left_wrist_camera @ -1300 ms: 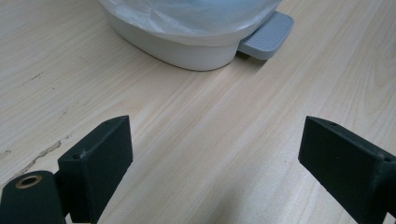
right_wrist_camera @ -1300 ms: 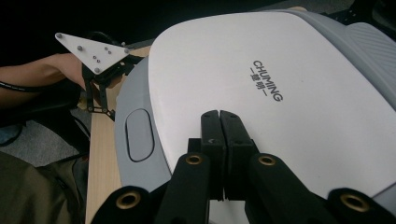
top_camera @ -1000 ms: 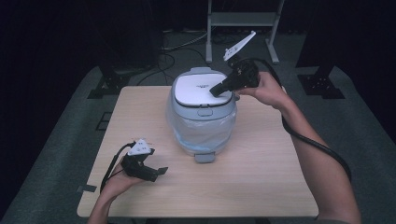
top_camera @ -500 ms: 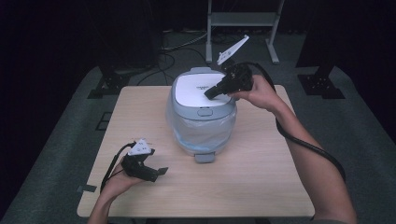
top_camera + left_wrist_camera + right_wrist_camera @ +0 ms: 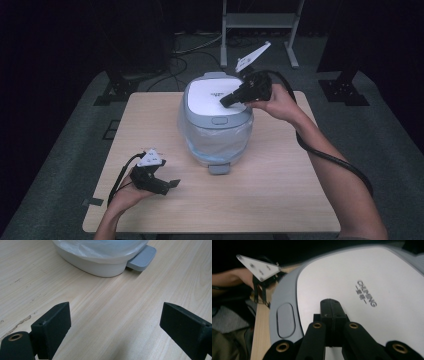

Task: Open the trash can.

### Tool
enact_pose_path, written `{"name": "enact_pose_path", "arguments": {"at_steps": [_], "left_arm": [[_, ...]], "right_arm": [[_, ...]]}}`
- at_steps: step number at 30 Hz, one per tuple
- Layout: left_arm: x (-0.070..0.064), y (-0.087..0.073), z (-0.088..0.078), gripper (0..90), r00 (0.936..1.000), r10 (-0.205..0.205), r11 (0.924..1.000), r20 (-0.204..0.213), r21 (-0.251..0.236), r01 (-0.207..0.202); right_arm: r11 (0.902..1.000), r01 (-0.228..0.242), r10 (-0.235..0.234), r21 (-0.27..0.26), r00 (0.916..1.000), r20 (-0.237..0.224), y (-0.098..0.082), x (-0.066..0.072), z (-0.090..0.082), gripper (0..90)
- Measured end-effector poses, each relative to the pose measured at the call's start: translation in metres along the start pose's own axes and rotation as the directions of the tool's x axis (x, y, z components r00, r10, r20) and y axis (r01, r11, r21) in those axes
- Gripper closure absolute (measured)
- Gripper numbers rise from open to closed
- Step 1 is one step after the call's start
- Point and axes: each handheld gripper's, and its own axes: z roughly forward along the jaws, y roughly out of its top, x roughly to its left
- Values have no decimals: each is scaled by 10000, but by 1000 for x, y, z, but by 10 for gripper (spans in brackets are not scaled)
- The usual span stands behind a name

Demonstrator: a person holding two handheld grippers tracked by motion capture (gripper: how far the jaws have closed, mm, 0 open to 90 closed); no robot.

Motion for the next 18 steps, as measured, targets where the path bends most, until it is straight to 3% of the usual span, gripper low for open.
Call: {"name": "enact_pose_path", "arguments": {"at_steps": [6,7,9,10,11,13,18], "left_arm": [[-1,0,2,89,10000,31,10000,47,52,-31],[-1,1,2,89,10000,28,10000,49,45,-28],[-1,0,2,89,10000,46,10000,50,54,-46],[-1,0,2,89,10000,46,10000,50,54,-46],[0,-1,3,89,10000,1,10000,61,41,-1],[0,-1,3,89,10000,-10,10000,40,81,10],[-1,-1,4,89,10000,9,9999,78,107,-10]], "right_arm": [[9999,31,-32,108,9999,109,1,1,-1,897],[9999,42,-45,130,9997,236,1,2,-1,868],[9996,-230,236,-144,9990,389,0,1,-6,701],[9996,-230,236,-144,9990,389,0,1,-6,701],[9971,-412,424,-635,9990,168,-5,-2,-13,647],[9951,-509,534,-851,9982,272,-10,-3,-21,607],[9923,-640,695,-1060,9964,486,-21,-1,-42,503]]}}
